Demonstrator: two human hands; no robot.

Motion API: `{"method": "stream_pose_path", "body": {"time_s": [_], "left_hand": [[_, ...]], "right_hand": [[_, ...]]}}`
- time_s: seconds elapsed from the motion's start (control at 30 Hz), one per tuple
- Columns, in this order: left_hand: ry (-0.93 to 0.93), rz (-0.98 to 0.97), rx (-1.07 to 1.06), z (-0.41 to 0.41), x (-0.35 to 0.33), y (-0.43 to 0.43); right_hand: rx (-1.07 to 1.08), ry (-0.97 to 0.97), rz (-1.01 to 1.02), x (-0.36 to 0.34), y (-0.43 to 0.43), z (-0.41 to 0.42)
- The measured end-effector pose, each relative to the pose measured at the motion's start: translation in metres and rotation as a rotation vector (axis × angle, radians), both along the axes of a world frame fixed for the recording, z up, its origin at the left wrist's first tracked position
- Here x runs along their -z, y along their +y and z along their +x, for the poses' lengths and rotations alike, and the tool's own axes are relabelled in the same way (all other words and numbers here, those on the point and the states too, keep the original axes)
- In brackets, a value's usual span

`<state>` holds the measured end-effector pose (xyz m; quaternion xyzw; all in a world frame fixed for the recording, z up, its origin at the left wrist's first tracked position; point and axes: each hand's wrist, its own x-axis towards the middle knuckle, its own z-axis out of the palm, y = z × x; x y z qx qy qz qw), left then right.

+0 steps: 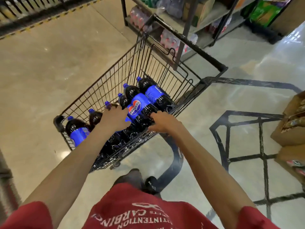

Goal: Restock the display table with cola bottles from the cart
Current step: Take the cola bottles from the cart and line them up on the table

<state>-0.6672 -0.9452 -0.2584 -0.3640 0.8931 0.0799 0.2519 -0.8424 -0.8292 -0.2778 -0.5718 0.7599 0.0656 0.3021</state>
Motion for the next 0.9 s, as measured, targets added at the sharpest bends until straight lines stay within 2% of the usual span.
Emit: {"method": "stream_pose_path", "body": {"time_s": [0.13, 0.33, 0.47, 0.8, 0.9], "left_hand": [[0.008, 0.056, -0.077, -0.012, 0.017, -0.014], [0.016, 0.134, -0.201, -0.030, 0.052, -0.053], [0.087, 0.187, -0.316, -0.046, 0.082, -0.078], [0.232, 0.469, -0.716, -0.073, 0.143, -0.127], [0.333, 0.572, -0.913, -0.084, 0.158, -0.138]], "right_hand": [[-0.030, -0.040, 0.059, 0.016, -0.022, -0.021], [-0.039, 0.013, 0.132, 0.035, -0.070, -0.044], [0.003, 0.042, 0.153, 0.054, -0.098, -0.053], [0.047, 0.023, 0.230, 0.107, -0.147, -0.057], [0.089, -0.017, 0.232, 0.120, -0.154, -0.059]]}}
